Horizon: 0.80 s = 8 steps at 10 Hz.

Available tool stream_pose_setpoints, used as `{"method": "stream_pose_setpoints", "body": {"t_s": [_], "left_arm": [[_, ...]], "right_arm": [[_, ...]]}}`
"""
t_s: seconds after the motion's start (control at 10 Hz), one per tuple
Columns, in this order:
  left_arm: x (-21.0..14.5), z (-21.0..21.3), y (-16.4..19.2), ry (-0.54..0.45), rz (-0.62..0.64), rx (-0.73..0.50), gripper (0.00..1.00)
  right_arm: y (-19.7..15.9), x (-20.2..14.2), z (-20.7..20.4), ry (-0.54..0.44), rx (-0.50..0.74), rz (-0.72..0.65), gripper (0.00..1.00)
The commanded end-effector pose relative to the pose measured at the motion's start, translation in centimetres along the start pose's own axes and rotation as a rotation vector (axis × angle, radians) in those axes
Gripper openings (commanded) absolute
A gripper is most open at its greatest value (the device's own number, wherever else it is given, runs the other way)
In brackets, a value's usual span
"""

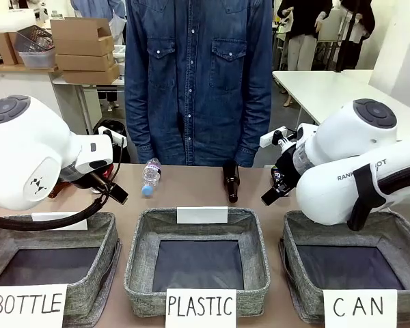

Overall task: Sort the can waste into the basket.
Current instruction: Pick up the can waste from the table and place it in the right Fabric basket.

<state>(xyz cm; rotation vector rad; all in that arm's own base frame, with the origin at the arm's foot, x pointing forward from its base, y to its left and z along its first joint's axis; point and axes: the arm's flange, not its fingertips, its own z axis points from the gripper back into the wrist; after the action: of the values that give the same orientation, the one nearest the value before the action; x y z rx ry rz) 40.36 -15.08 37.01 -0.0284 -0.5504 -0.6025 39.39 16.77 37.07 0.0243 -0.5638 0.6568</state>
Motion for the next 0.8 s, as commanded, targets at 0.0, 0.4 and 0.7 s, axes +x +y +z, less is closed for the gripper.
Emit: {"method": "stream_pose_setpoints", "body": {"t_s": [0.0,0.4,0.7], "left_arm": [[0.00,0.01,-0.01,0.000,0.000,0.000,1.00],[0.00,0.01,-0.01,0.000,0.000,0.000,1.00],[0.00,0.01,-0.01,0.000,0.000,0.000,1.00]], "right_arm": [[-0.01,0.00,0.00,0.000,0.000,-0.001,1.00],[-0.01,0.00,0.00,0.000,0.000,-0.001,1.00],[0.00,0.00,0.00,0.000,0.000,0.000,1.00]]}}
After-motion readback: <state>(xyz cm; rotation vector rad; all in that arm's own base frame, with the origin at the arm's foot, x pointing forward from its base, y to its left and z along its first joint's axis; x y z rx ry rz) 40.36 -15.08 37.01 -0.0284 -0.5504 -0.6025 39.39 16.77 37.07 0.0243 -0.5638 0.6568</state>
